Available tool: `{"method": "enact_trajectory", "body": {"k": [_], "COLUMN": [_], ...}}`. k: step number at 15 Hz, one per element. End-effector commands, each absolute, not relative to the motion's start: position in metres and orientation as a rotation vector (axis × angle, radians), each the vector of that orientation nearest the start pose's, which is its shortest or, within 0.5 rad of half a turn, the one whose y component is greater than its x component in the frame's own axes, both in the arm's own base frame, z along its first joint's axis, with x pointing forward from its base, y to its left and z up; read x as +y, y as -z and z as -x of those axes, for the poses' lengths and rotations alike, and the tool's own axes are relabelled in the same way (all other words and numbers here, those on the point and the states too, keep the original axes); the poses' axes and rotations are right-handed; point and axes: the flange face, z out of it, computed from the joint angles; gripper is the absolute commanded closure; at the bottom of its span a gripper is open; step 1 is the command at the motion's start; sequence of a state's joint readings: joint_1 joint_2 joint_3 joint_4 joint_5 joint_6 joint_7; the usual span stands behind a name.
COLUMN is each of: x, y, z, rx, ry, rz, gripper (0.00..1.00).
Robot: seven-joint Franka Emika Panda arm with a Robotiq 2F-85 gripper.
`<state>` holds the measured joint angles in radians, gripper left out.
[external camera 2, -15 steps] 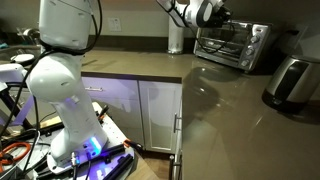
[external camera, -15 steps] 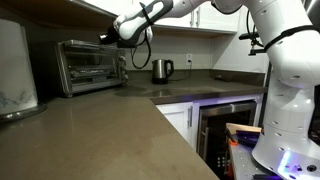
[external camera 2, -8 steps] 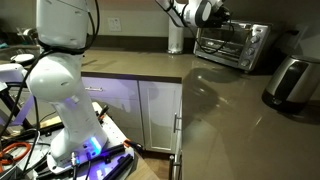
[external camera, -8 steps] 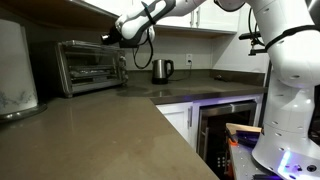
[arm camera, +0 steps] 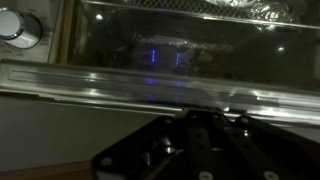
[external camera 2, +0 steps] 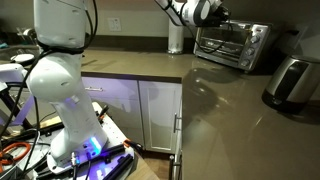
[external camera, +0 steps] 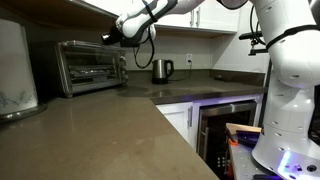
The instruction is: Open the door of the oven
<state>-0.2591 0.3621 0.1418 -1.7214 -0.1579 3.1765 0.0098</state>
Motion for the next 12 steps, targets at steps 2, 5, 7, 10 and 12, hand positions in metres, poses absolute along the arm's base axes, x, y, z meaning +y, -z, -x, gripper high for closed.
{"method": "enact_trajectory", "body": {"k": [2, 5, 7, 10, 12], "x": [-0.081, -0.080, -0.079, -0.076, -0.075], "y": [-0.512, -0.511, -0.511, -0.510, -0.509], "z": [-0.679, -0.676, -0.674, -0.672, -0.670], "rx": [0.025, 0.025, 0.025, 0.027, 0.033], "ry": [1.614, 1.602, 1.594, 1.574, 1.554], "rz": [2.804, 2.809, 2.812, 2.817, 2.824], "gripper": [1.00, 1.00, 1.00, 1.00, 1.00]}}
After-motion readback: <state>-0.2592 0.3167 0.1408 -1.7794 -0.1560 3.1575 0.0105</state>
